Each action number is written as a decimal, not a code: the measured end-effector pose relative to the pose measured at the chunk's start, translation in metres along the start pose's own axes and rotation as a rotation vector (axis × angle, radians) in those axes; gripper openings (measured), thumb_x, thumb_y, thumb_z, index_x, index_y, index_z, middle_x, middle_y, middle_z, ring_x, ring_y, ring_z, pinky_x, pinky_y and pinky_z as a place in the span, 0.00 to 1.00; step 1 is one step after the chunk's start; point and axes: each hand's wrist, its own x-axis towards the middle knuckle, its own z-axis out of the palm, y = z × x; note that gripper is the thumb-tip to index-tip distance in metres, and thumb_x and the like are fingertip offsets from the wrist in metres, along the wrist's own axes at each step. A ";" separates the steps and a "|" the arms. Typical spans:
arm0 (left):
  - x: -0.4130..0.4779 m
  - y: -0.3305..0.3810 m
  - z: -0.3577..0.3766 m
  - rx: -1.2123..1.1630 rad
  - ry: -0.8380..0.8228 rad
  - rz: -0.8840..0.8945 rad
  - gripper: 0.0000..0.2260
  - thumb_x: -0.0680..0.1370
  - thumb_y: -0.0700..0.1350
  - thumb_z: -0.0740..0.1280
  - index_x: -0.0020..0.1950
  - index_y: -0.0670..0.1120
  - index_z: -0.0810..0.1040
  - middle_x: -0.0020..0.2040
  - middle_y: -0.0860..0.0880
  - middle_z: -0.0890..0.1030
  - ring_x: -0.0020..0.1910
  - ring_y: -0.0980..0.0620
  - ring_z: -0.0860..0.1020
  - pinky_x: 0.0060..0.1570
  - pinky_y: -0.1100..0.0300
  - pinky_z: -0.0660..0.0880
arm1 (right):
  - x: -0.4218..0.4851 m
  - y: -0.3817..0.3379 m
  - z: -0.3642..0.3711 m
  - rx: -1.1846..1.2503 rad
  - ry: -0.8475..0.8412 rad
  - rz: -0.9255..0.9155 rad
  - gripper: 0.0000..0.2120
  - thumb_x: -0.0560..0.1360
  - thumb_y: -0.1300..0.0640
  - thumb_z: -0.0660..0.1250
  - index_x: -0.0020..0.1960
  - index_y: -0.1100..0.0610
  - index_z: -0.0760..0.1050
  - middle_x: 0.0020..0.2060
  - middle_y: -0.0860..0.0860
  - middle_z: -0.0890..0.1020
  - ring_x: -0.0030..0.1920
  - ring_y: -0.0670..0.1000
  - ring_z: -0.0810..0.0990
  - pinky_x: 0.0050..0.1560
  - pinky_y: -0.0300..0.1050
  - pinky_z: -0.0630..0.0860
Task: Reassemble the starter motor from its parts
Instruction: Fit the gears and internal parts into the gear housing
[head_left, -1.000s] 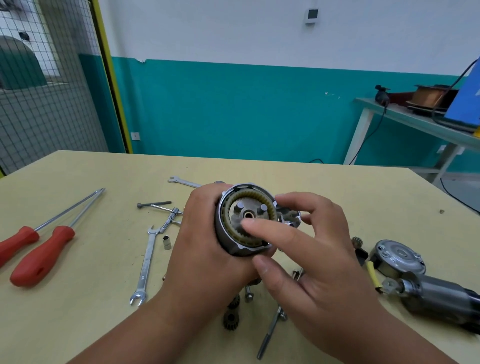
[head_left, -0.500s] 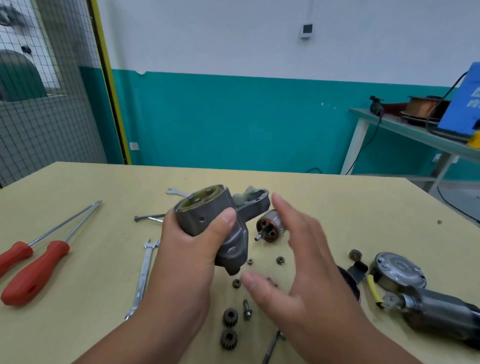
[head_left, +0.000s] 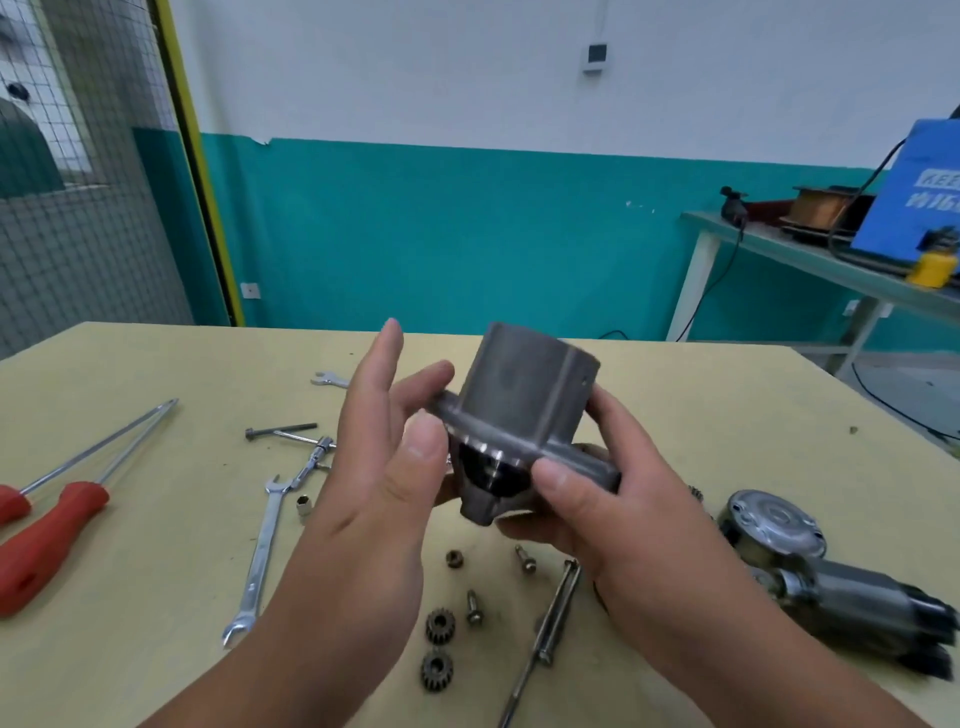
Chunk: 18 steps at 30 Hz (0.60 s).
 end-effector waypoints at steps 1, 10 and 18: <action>-0.005 0.001 -0.001 0.007 -0.053 0.060 0.26 0.75 0.72 0.69 0.73 0.81 0.67 0.77 0.61 0.74 0.74 0.46 0.78 0.69 0.34 0.74 | 0.002 0.000 -0.003 0.143 -0.021 -0.001 0.30 0.77 0.54 0.72 0.75 0.37 0.68 0.64 0.56 0.83 0.58 0.61 0.86 0.56 0.56 0.83; -0.008 -0.011 0.007 0.270 0.113 0.029 0.13 0.75 0.50 0.67 0.55 0.69 0.79 0.52 0.58 0.83 0.49 0.51 0.84 0.49 0.38 0.84 | 0.004 -0.006 -0.010 0.437 -0.058 -0.135 0.29 0.78 0.62 0.67 0.77 0.49 0.67 0.66 0.65 0.80 0.63 0.70 0.81 0.64 0.63 0.79; -0.010 -0.014 0.015 0.390 -0.318 -0.290 0.06 0.75 0.58 0.67 0.50 0.68 0.77 0.44 0.51 0.87 0.38 0.52 0.85 0.41 0.51 0.83 | -0.002 -0.006 -0.010 0.048 -0.022 -0.188 0.36 0.75 0.60 0.73 0.76 0.35 0.66 0.62 0.56 0.82 0.61 0.61 0.84 0.63 0.60 0.80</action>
